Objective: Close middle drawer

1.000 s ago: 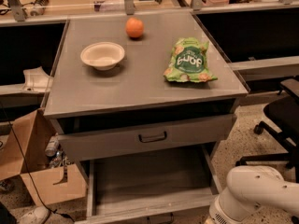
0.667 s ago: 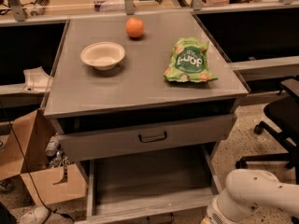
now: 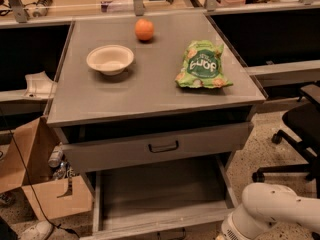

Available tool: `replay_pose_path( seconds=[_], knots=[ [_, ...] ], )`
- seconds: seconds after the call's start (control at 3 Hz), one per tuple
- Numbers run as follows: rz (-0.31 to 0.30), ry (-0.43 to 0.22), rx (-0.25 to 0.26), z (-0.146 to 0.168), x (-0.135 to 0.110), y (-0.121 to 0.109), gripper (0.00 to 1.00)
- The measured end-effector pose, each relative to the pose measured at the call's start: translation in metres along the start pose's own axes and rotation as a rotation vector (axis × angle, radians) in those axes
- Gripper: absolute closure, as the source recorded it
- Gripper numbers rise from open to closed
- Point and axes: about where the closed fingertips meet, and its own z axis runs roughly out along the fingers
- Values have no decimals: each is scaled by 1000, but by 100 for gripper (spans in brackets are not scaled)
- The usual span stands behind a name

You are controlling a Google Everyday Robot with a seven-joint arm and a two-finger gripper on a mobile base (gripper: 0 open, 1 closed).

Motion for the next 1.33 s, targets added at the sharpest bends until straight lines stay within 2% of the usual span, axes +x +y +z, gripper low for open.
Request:
replay_pose_path(
  seconds=[0.33,0.67,1.0,1.33],
  knots=[
    [46,-95,23,8,-29,-15,100],
    [62,-170,41,4,-50,-24,100],
    [62,-172,42,4,-50,-25,100],
    [84,-152,51,4,-36,-32,100]
  ],
)
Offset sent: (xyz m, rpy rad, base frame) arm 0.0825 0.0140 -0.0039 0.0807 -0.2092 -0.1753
